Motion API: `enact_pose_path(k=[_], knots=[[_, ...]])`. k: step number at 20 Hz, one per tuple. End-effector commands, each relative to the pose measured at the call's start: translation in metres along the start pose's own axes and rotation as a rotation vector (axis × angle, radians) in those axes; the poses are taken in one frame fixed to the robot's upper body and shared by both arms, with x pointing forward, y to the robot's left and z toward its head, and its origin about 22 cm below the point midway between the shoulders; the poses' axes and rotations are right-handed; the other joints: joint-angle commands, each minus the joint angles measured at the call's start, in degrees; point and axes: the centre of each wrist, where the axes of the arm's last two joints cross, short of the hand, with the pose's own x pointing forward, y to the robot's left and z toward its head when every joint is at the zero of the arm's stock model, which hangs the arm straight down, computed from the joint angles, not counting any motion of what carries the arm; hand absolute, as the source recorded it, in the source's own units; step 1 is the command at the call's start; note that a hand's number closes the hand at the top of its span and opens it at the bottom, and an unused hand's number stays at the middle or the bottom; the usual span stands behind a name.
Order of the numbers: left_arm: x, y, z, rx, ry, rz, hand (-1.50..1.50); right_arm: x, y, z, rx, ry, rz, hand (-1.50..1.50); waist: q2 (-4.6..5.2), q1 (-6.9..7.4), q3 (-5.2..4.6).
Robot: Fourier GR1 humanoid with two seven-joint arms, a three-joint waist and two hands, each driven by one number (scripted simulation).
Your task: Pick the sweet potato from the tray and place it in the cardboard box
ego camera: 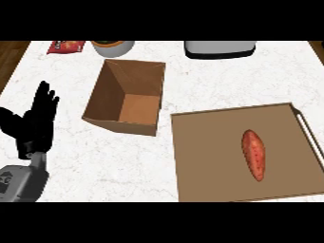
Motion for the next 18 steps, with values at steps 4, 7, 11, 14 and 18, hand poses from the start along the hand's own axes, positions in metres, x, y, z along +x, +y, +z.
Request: enact_pose_path(k=[4, 7, 11, 14, 18], knots=[[-0.006, 0.030, 0.003, -0.074, -0.060, -0.272, 0.00, -0.060, 0.022, 0.115, -0.410, 0.173, -0.268, -1.50, 0.57, -5.40, -1.23], [-0.014, 0.029, 0.007, -0.059, -0.006, -0.247, 0.00, -0.047, 0.011, 0.088, -0.726, 0.077, -0.370, -1.50, -4.17, -13.11, 2.73], [-0.026, 0.043, 0.019, -0.175, -0.033, -0.420, 0.00, -0.095, 0.047, 0.254, -0.914, 0.499, -0.319, -1.50, 0.63, -6.78, -1.40], [-0.027, 0.030, 0.024, -0.252, -0.058, -0.430, 0.00, -0.088, 0.048, 0.312, -0.840, 0.300, -0.236, -1.50, 0.43, -4.19, -1.92], [-0.024, 0.015, 0.023, -0.304, -0.080, -0.463, 0.00, -0.069, 0.047, 0.390, -0.588, 0.349, -0.139, -1.50, 0.75, -0.67, -2.38]])
